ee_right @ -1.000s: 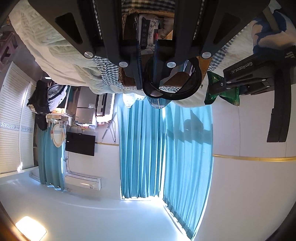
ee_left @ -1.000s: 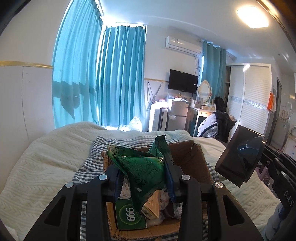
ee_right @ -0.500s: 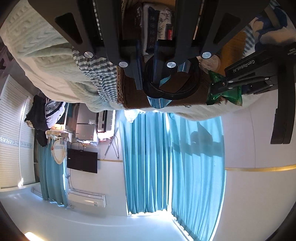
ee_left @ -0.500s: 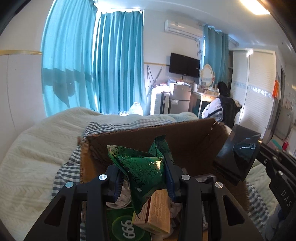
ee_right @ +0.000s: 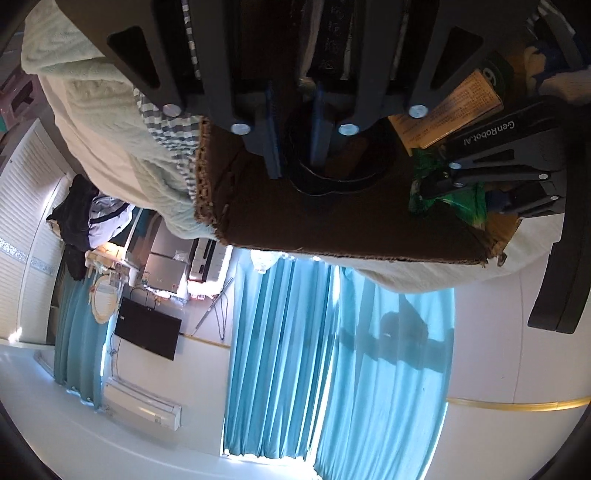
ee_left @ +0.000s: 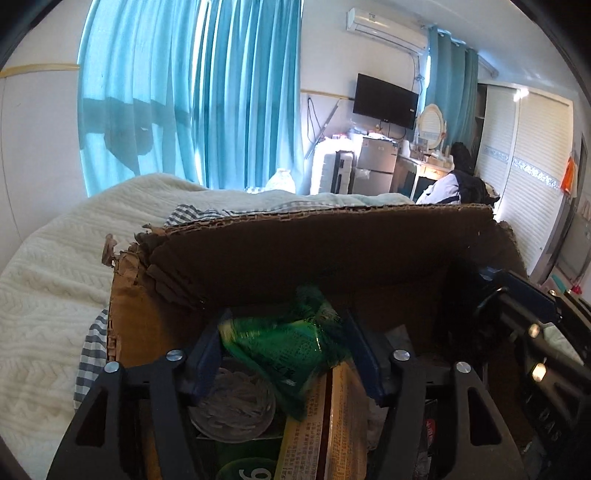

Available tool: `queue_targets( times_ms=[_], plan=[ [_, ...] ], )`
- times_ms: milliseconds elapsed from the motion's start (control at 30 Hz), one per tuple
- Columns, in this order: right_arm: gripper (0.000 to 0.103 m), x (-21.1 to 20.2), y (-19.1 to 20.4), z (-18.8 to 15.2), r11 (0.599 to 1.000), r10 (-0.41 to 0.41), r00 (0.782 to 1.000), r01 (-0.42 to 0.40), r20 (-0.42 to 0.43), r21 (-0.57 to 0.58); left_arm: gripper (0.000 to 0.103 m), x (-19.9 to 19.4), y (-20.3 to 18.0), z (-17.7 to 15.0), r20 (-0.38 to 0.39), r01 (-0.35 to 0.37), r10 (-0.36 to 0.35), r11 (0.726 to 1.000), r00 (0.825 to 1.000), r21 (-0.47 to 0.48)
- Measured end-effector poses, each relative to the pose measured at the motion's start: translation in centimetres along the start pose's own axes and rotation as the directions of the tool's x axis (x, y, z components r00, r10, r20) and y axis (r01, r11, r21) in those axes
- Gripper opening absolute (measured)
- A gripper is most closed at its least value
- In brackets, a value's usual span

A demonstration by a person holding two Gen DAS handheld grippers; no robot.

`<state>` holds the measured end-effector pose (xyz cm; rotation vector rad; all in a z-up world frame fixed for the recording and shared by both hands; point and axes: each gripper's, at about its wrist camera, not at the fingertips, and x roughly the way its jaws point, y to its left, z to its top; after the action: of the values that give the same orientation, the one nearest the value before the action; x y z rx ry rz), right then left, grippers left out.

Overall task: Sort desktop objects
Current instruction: 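Open both grippers to drop the green bag and black cup into the box, then lower the left gripper to the white comb while the right lowers to the white sachet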

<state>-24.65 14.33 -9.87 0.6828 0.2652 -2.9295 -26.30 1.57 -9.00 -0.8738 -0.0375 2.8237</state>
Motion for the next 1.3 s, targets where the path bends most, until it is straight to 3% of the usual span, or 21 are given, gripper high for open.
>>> queue_targets(
  times_ms=[100,167,267,600,767,867,1033,1200,1300],
  plan=[
    [0.065,-1.0,0.2,-0.5,1.000,-0.015,1.000,0.016,0.025,-0.026,0.076,-1.2,-0.1,-0.3,0.029,-0.029,0.029,1.000,0.999,0.006],
    [0.066,-1.9,0.4,-1.0,0.998,-0.024,0.999,0.026,0.049,-0.059,0.086,-2.1,0.2,-0.5,0.049,-0.031,0.031,1.000,0.998,-0.002],
    [0.069,-3.4,0.5,-1.1,0.997,-0.038,0.997,0.042,0.068,-0.059,0.091,-2.9,0.6,-0.2,0.055,-0.038,0.039,0.999,0.998,-0.024],
    [0.080,-9.2,-1.0,-0.1,0.998,-0.033,0.988,0.023,0.151,0.064,0.101,-8.2,1.4,-0.1,0.089,-0.057,0.059,0.998,0.994,-0.025],
    [0.088,-12.6,-1.3,-1.2,0.994,-0.032,0.982,0.011,0.188,0.109,0.103,-11.5,1.3,0.3,0.153,-0.075,0.076,0.997,0.985,-0.014],
    [0.088,-13.8,-1.5,-2.0,0.993,-0.036,0.983,0.014,0.179,0.120,0.103,-12.6,0.9,0.4,0.161,-0.051,0.054,0.998,0.985,-0.019],
    [0.088,-15.4,-2.0,-3.5,0.990,-0.042,0.986,0.019,0.163,0.136,0.103,-14.2,-0.9,-0.7,0.192,-0.077,0.070,0.997,0.979,0.031],
    [0.088,-16.6,-2.4,-5.7,0.987,-0.015,0.991,-0.007,0.136,0.161,0.103,-15.0,-1.5,-3.4,0.161,-0.103,0.094,0.993,0.982,0.053],
    [0.088,-16.7,-2.0,-7.0,0.987,0.009,0.994,-0.026,0.108,0.156,0.103,-15.5,-0.9,-5.6,0.117,-0.098,0.095,0.995,0.989,0.016]
  ],
)
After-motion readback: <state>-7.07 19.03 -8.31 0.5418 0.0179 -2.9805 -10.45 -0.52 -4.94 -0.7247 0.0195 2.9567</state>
